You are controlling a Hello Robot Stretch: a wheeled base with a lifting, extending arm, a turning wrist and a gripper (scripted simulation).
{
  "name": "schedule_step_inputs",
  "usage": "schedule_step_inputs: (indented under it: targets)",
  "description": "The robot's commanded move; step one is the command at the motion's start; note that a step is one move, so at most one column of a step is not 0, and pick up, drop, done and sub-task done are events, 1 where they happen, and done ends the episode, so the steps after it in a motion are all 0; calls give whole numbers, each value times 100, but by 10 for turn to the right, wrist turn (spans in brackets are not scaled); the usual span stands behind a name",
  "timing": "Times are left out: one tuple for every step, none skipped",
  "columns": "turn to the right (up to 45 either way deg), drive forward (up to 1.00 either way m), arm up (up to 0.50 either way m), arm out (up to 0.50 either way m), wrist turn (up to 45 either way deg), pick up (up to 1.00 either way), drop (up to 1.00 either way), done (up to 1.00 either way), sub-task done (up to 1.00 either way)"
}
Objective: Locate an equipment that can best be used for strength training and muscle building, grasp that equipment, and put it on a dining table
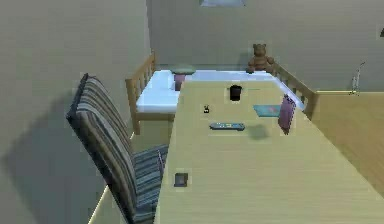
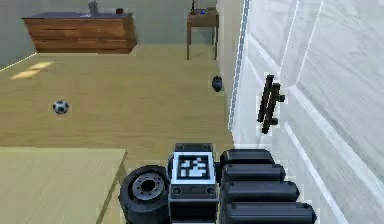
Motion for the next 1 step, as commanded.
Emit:
schedule_step_inputs:
  targets:
    - [450,0,0,0,0,0,0,0,0]
